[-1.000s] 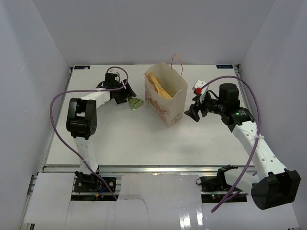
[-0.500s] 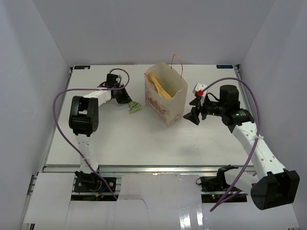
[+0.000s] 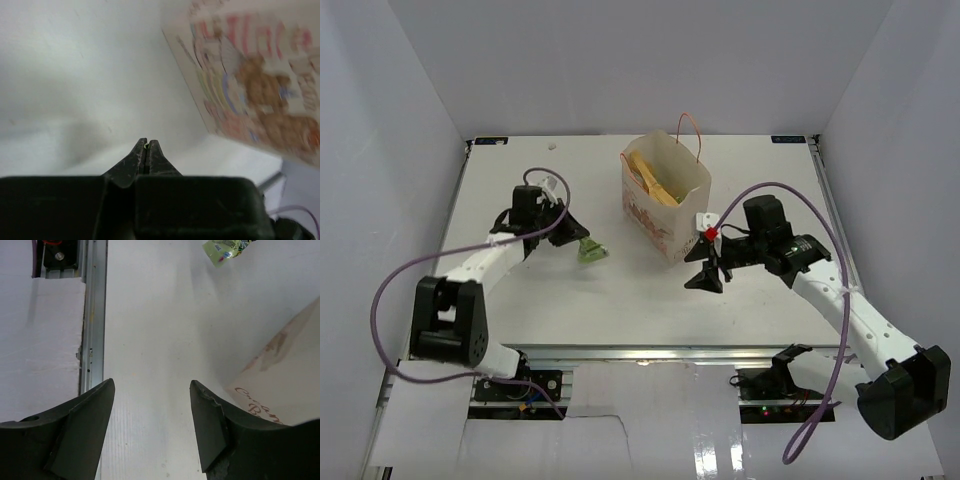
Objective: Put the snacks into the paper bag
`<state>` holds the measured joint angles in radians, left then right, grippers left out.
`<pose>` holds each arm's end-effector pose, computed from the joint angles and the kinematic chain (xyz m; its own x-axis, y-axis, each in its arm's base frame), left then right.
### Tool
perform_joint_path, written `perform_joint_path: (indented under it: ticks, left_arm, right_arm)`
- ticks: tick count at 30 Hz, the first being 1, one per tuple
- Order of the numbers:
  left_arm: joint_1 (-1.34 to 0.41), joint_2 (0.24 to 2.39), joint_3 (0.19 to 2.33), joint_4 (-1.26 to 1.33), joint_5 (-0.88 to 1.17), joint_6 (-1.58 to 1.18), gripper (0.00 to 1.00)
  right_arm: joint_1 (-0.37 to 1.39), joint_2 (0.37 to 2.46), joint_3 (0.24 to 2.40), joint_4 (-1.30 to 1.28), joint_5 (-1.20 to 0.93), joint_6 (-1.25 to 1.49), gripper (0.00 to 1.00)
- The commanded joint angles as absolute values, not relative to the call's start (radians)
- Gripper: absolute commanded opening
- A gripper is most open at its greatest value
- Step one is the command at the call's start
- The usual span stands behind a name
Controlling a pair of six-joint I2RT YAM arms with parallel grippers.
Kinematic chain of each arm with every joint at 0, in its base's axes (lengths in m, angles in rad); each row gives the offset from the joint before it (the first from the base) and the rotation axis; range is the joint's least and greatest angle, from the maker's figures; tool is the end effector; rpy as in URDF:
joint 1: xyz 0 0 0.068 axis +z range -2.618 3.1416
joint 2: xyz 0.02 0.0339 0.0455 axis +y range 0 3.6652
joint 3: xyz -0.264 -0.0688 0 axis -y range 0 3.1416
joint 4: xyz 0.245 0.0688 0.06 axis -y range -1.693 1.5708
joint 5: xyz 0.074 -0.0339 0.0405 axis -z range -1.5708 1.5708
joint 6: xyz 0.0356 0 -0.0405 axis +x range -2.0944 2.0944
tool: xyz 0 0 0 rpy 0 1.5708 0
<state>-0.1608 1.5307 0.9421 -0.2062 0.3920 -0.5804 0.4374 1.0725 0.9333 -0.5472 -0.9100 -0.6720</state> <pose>0.3151 -0.0649 0.2149 -0.8151 -0.3812 -0.4362 -0.0417 0.7897 -0.6121 0.1864 0.1182 0.3101 0.0570 -0.3952 -0.9168 -0.9938 0.0655 -0.0900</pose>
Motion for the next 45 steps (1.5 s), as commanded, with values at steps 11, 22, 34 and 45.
perform_joint_path:
  ticks: [11,22,34,45]
  left_arm:
    - [-0.255,0.855,0.385,0.077,0.560,-1.020,0.00]
    - [-0.264,0.762,0.379,0.011,0.512,-1.037,0.00]
    - [-0.264,0.808,0.439,0.023,0.515,-1.025,0.14]
    - [-0.262,0.816,0.768,-0.362,0.082,-0.755,0.97]
  right_arm:
    - [0.937,1.296,0.995,-0.177,-0.408,-0.154,0.69]
    - [1.081,1.528,1.193,-0.117,-0.247,0.176,0.71]
    - [1.075,1.582,1.250,-0.112,-0.294,0.141,0.08]
    - [0.968,1.421,1.285,-0.310,-0.509,-0.418,0.08]
